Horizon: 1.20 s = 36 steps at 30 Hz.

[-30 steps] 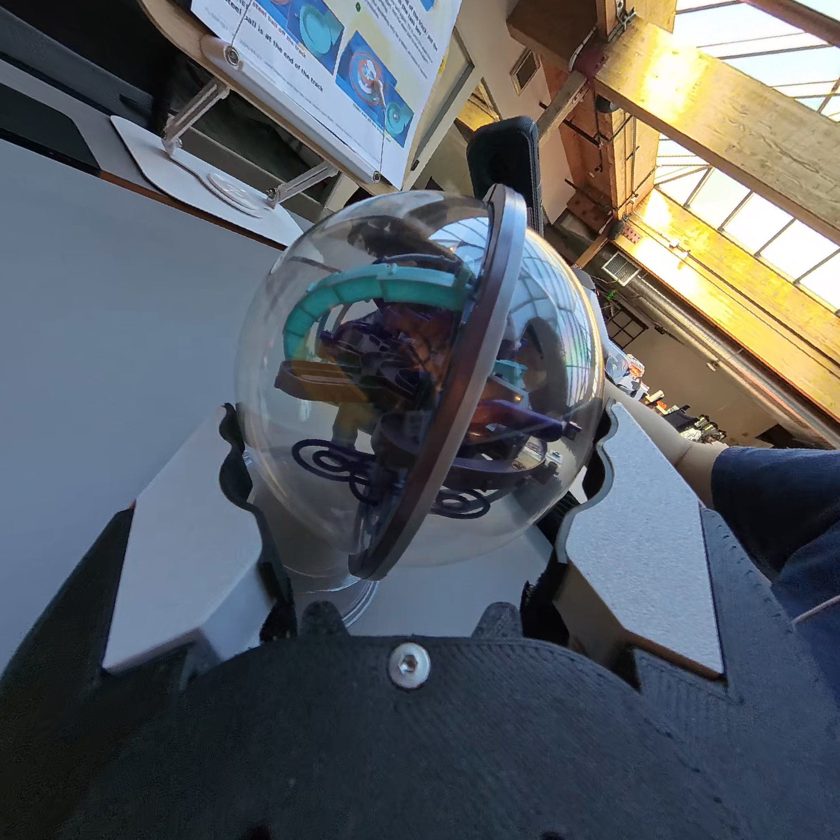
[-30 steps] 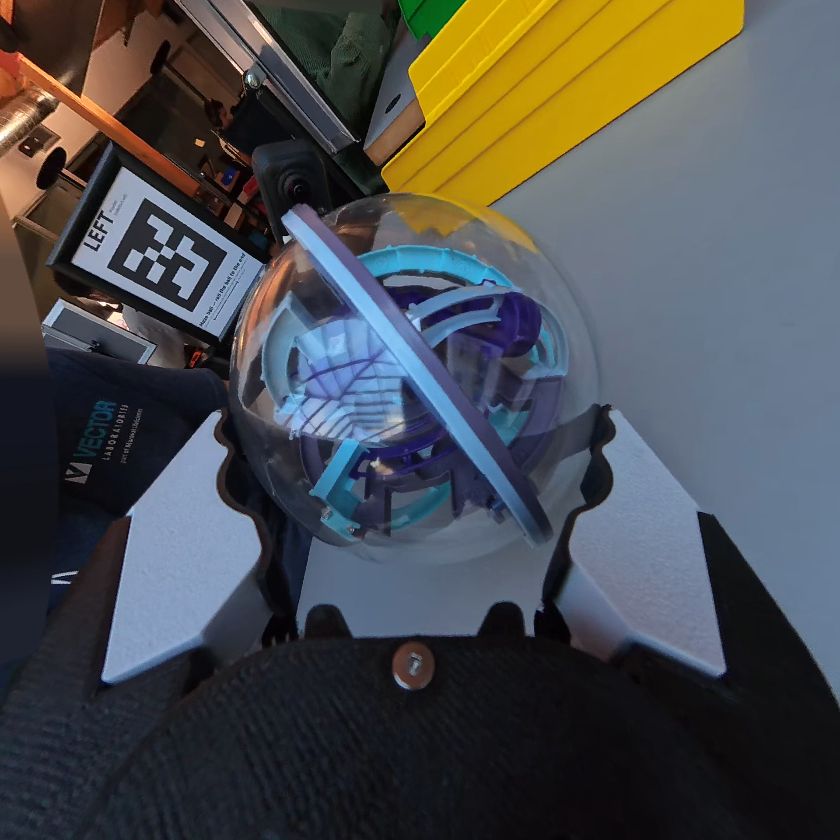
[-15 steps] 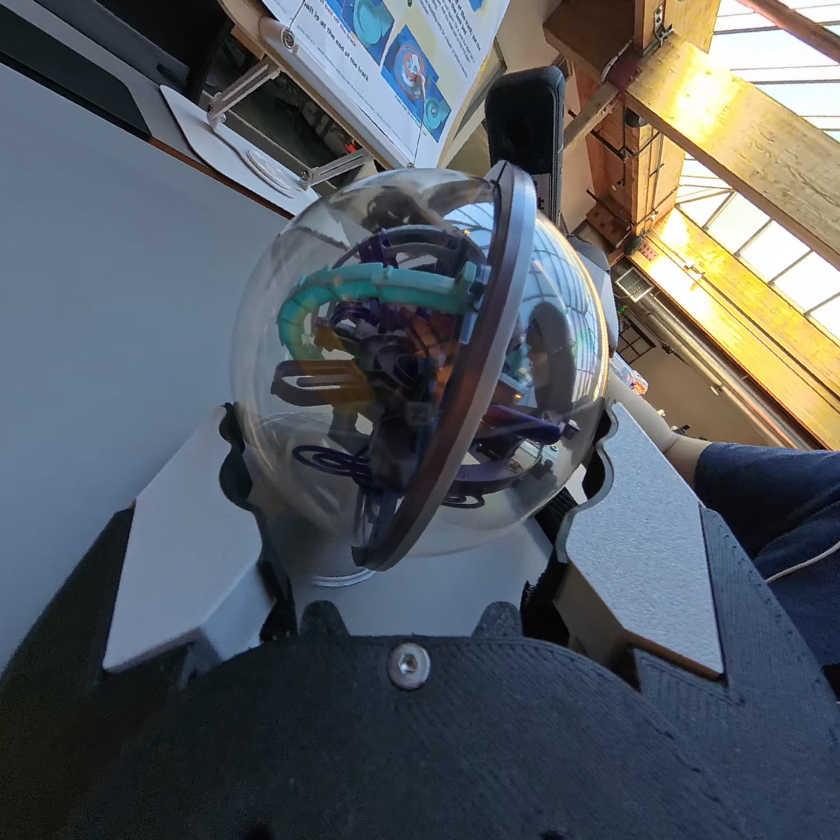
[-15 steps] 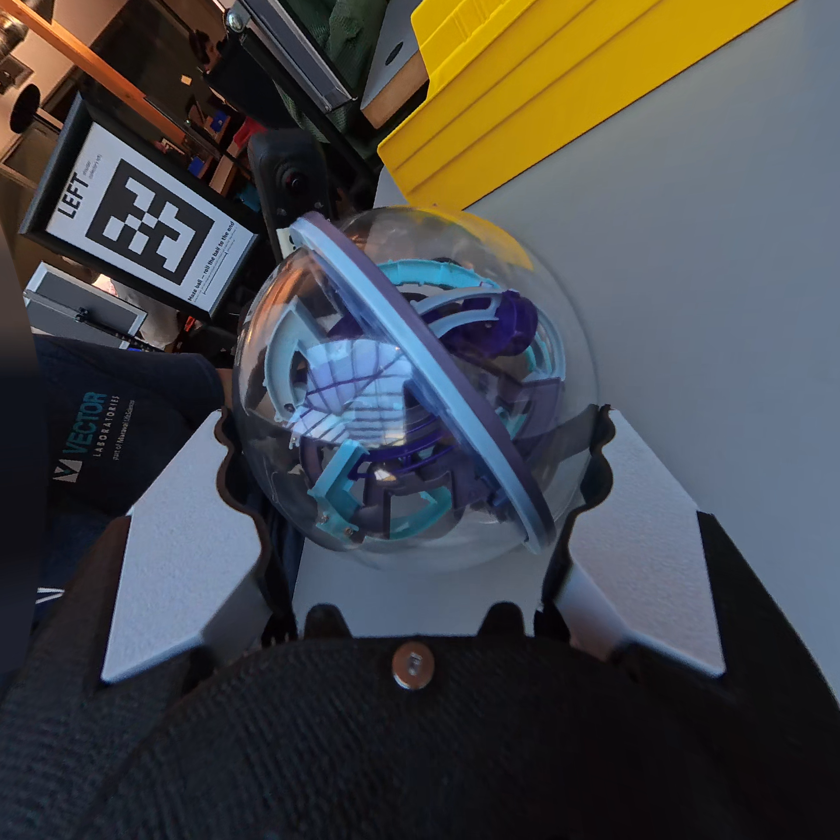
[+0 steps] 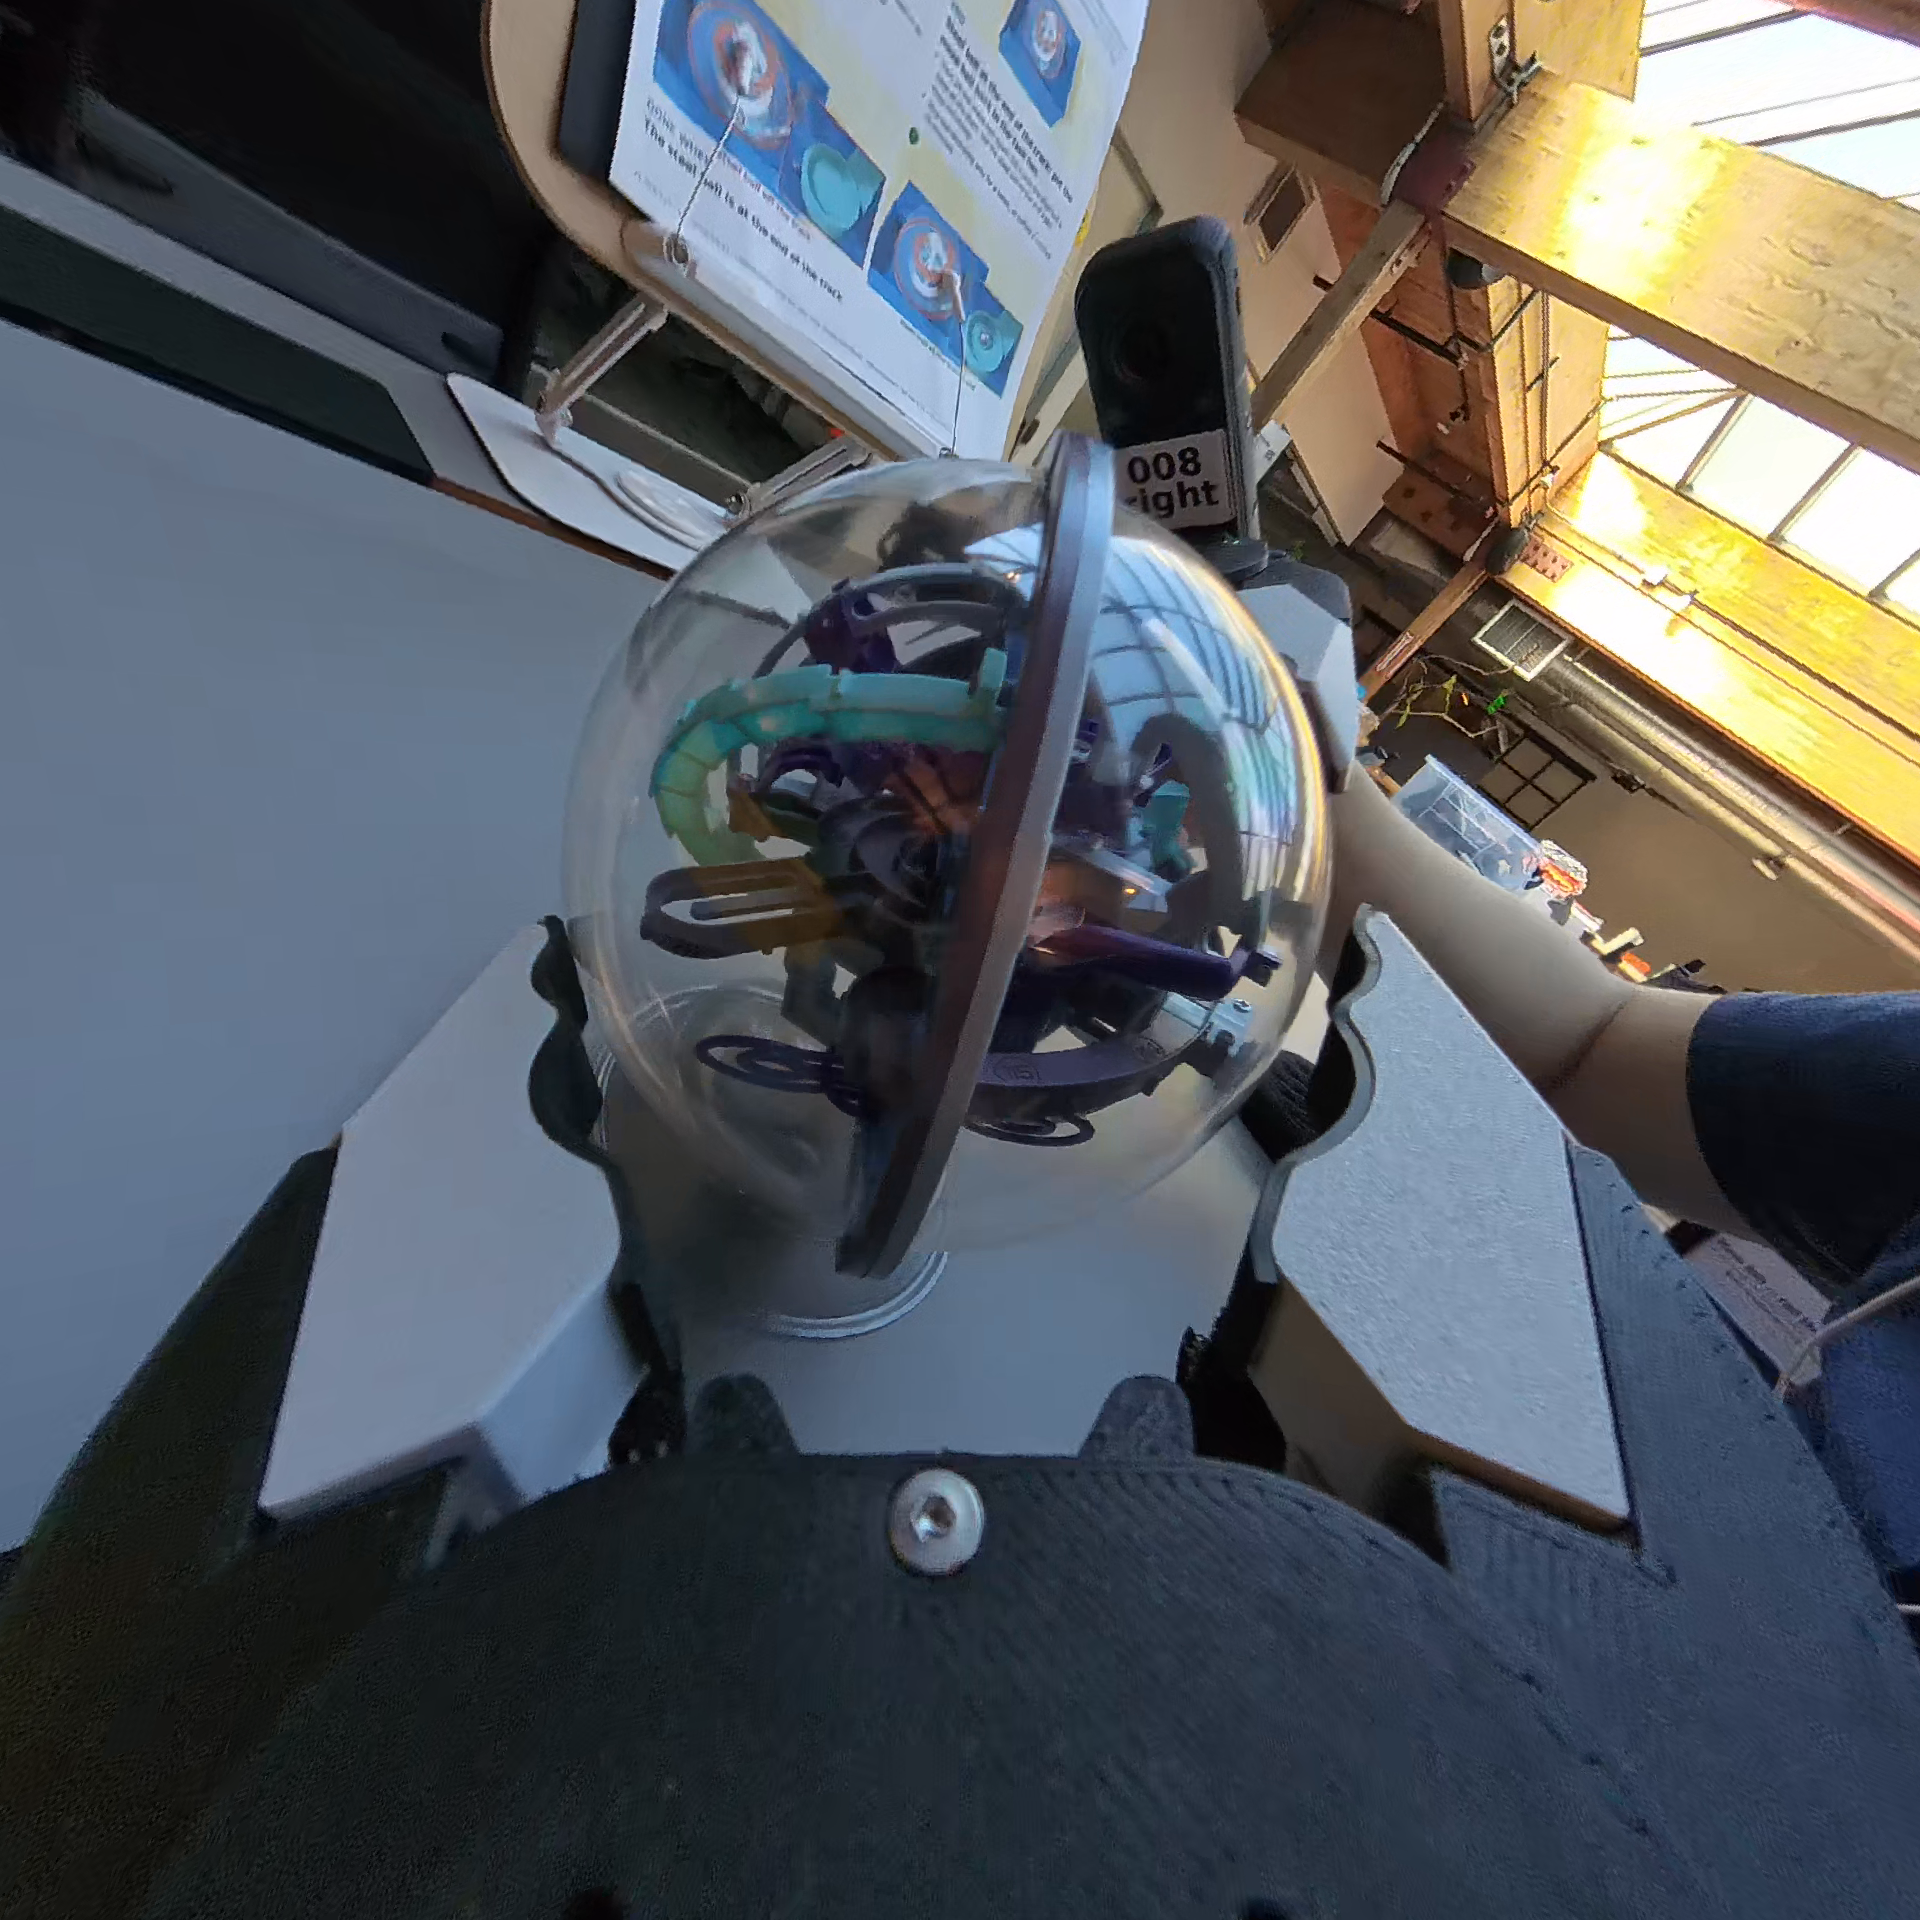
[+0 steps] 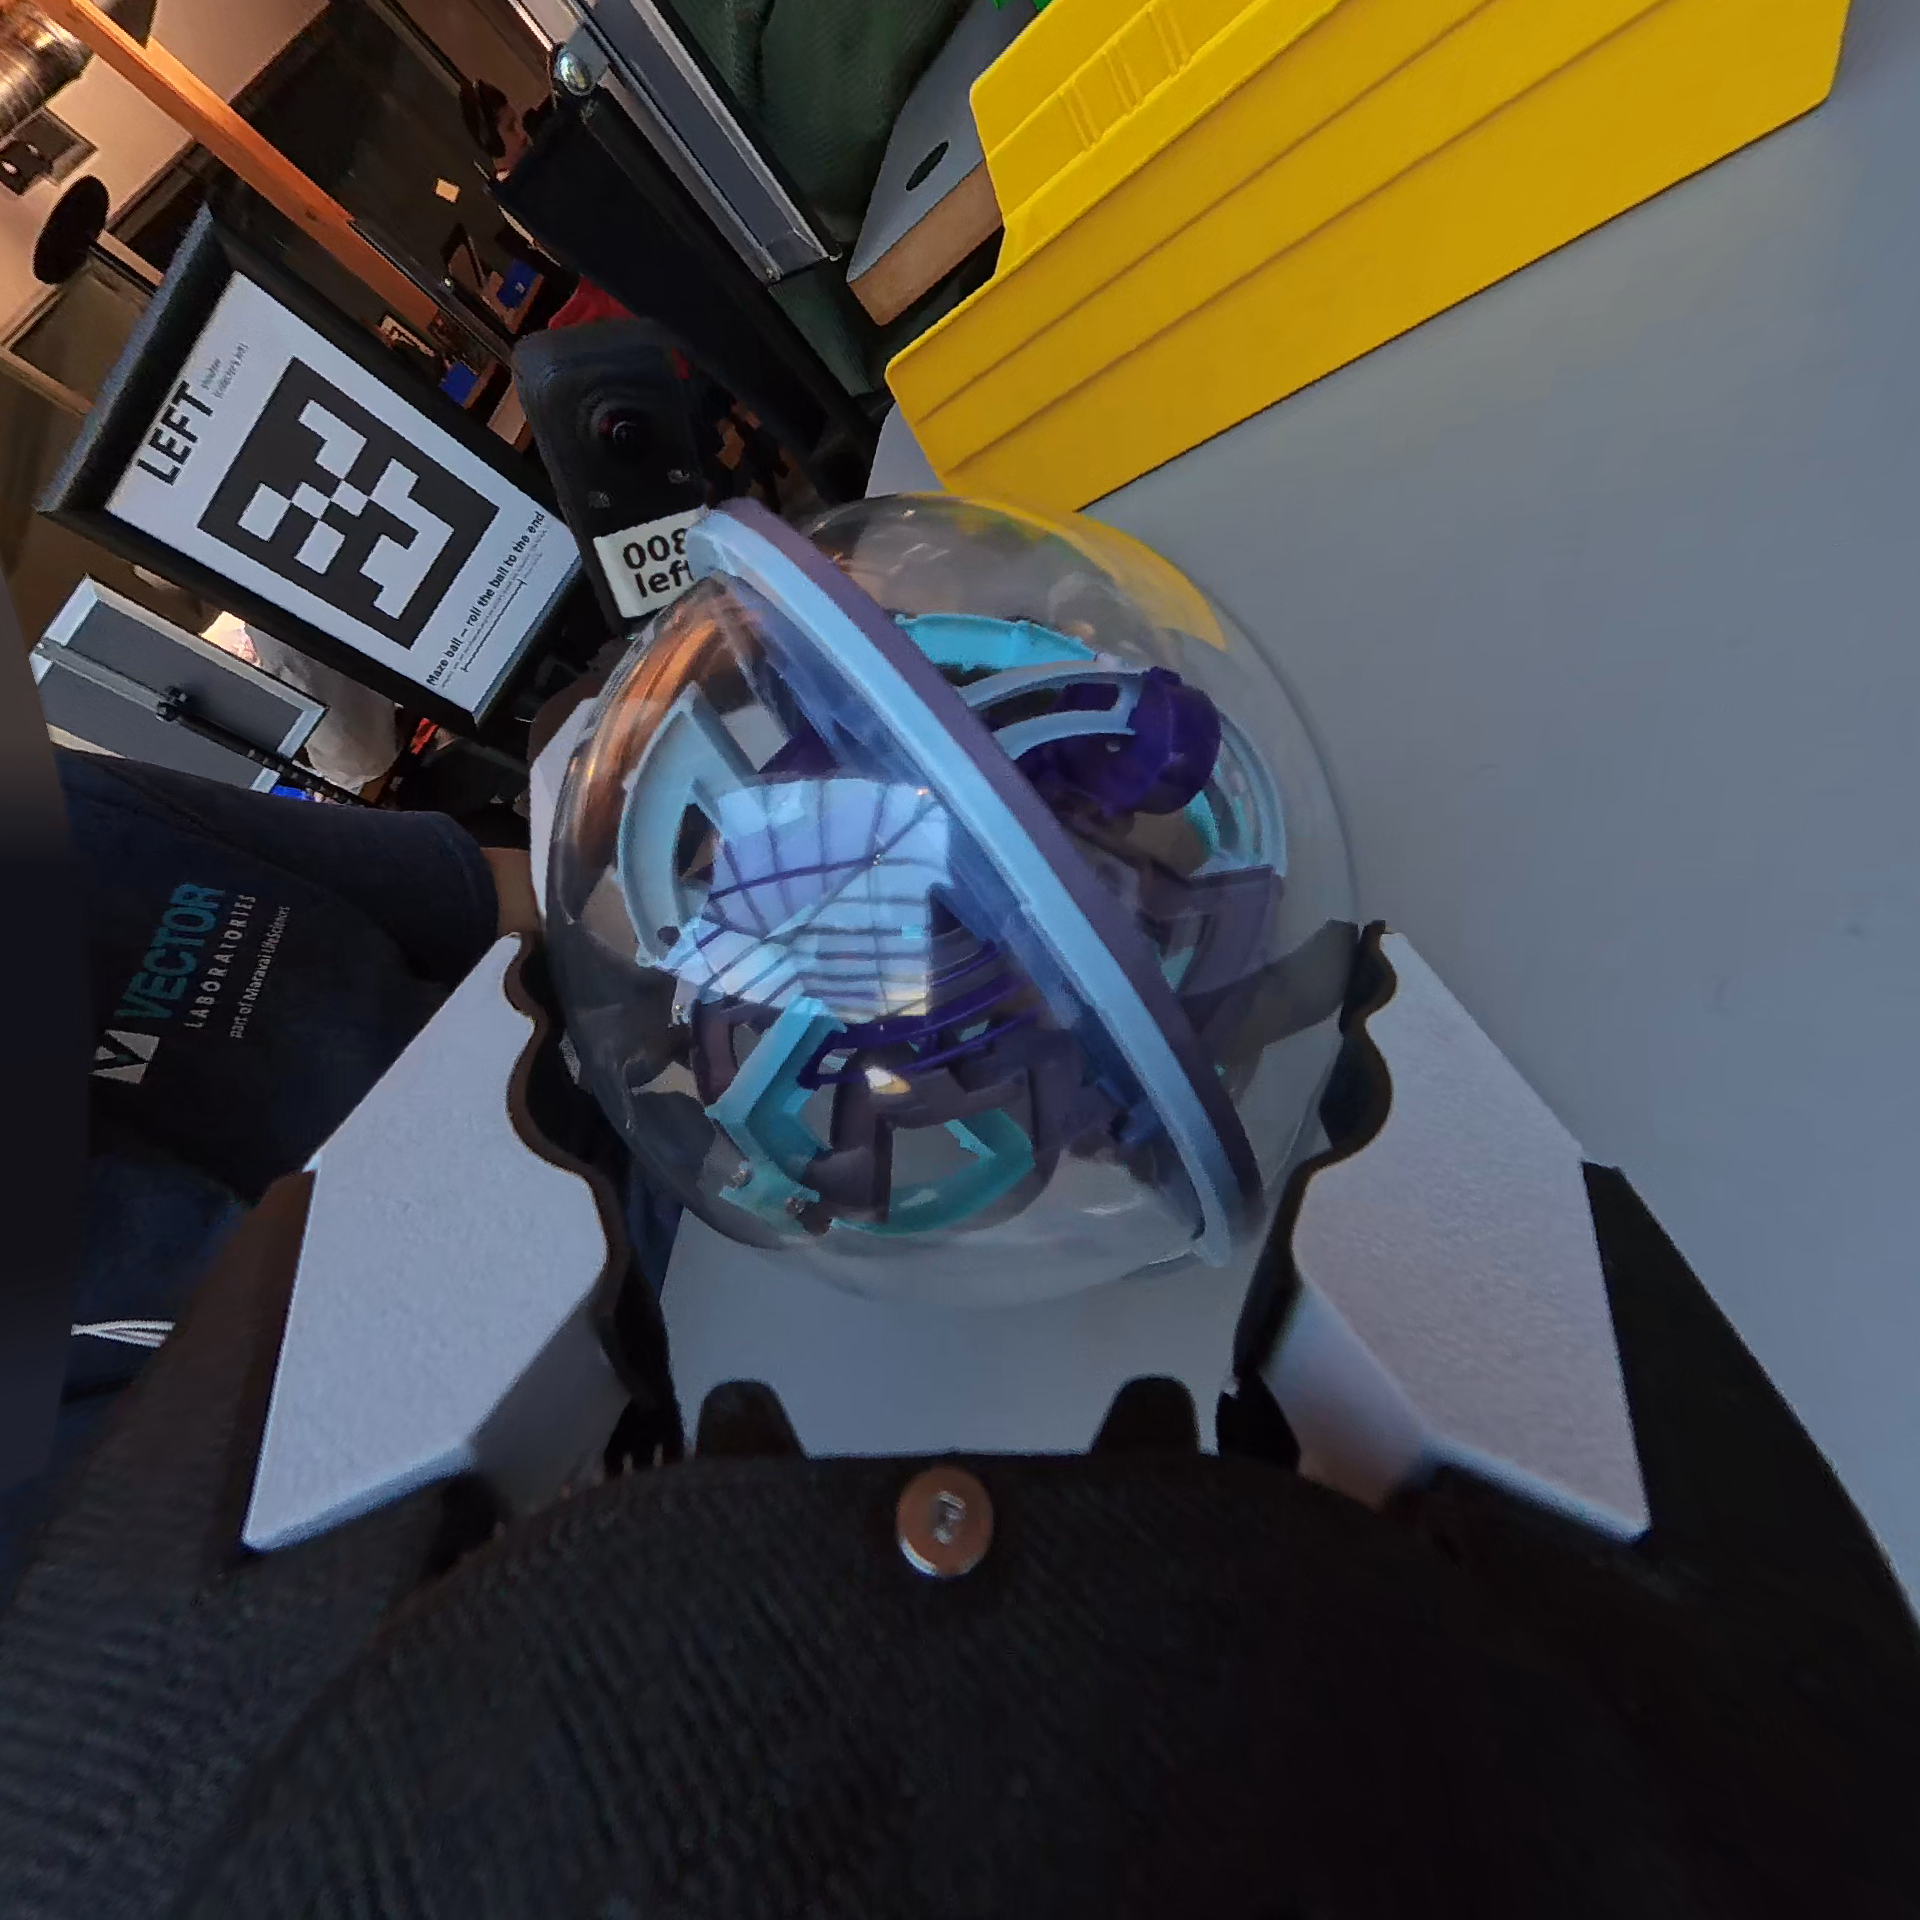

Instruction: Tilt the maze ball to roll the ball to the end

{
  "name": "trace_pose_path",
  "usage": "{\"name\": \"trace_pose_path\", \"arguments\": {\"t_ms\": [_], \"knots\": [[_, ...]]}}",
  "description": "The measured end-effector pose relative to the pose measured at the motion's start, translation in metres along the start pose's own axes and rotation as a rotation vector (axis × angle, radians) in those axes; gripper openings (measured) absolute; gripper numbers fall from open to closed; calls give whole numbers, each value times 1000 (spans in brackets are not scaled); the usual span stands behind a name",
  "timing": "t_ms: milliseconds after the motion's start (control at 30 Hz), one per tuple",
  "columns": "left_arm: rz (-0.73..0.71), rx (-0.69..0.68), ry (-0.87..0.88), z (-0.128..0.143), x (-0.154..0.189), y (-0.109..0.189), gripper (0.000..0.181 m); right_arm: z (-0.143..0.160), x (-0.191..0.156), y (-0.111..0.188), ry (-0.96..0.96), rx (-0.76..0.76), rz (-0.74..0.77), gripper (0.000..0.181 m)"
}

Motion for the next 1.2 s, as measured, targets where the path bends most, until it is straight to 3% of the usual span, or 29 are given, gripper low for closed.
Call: {"name": "trace_pose_path", "arguments": {"t_ms": [100,333,533,933,1100,1200], "knots": [[12,43,-143,-7,6,10,139,0,-1,1,18,11,-8,146],[-37,67,-753,-10,17,23,138,1,-2,0,97,38,-12,147],[8,10,-1082,-9,19,17,141,8,-6,-5,382,45,60,154],[114,-66,-1075,-2,11,-5,142,23,2,2,532,57,120,155],[112,-51,-1105,1,11,-8,142,20,-2,14,979,104,314,156],[112,-43,-1075,2,7,-10,145,19,-7,8,1117,110,353,156]]}}
Point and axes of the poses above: each gripper's, where its closed fingertips meet, y back along the fingers, z out of its underside, x = y × z across the jaws, the point moved 2 cm from there along y, back along the fingers, and after that the axes turned 8 degrees about -z, right-handed, at the moved point
